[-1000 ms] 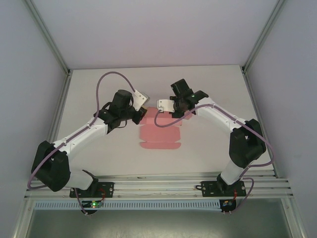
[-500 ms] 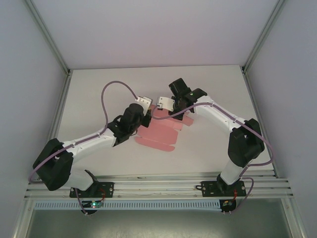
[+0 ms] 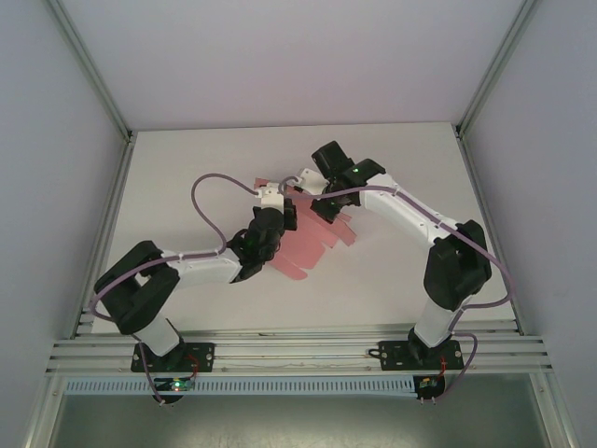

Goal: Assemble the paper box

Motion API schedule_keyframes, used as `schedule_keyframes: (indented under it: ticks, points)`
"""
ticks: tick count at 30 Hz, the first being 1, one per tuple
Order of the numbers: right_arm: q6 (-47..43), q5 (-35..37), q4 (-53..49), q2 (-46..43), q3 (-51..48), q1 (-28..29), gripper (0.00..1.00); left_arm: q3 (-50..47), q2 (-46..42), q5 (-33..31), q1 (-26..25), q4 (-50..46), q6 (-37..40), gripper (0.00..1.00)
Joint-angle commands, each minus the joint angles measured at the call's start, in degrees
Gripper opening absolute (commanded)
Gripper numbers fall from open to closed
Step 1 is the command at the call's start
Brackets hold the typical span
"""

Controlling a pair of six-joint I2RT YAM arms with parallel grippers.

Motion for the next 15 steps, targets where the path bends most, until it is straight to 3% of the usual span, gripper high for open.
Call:
schedule_keyframes:
  ticks: [1,5,15]
  points:
    - [4.7,-4.9,5.9,0.1,4.0,2.1,0.0,1.3,3.9,4.0,-3.3,4.0,-3.2,0.05]
    - [5.3,-5.6,5.9,0.3,4.2,1.7,0.0,2.6,6.5,1.2,-5.5,8.1,-0.8,0.05]
    - [5.9,-5.8,5.4,0.6,4.8,1.0,0.0,4.7,8.6,1.2,-5.7,8.4,-5.6,0.09]
